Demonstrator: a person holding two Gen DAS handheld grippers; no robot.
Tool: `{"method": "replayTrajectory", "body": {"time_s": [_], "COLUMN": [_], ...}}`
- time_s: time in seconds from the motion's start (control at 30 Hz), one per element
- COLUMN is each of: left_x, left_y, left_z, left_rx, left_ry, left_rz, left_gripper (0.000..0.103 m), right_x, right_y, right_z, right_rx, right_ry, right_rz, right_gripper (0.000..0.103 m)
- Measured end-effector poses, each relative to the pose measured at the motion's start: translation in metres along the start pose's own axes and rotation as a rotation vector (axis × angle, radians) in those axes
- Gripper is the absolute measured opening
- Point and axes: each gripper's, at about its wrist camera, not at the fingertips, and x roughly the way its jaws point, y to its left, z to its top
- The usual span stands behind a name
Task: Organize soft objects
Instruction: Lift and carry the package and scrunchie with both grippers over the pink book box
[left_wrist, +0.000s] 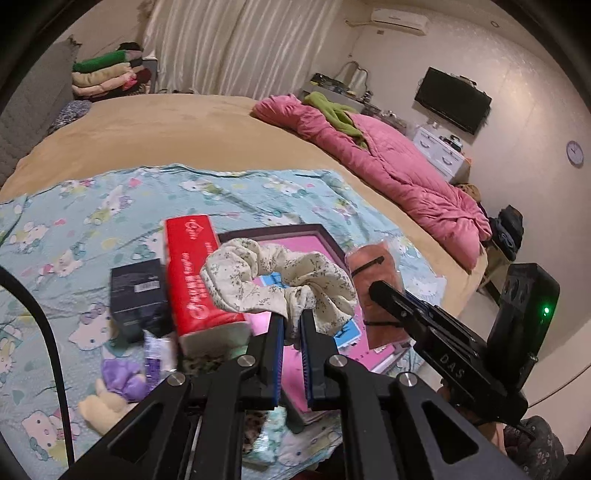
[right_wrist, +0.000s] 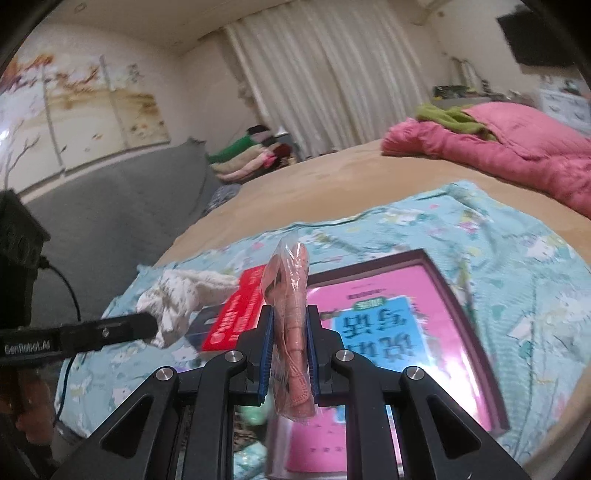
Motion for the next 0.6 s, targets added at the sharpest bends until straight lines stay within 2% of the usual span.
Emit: {"method": "replayTrajectory", "body": {"time_s": [0.33, 0.6], "left_x": [0.031, 0.061], "left_y": [-0.029, -0.041], "left_z": [-0.006, -0.018], "left_rx": [0.035, 0.052], "left_ry": [0.049, 0.099], "left_rz": [-0.004, 0.006], "left_gripper": [0.009, 0.009], "right_x": [-0.013, -0.011], "right_y": [-0.045, -0.068], "right_z": [-0.002, -0.008], "right_rx": [0.124, 0.203], "right_ry": [-0.009, 0.022], "right_rz": [-0.097, -0.134], "right_gripper": [0.016, 0.016]}}
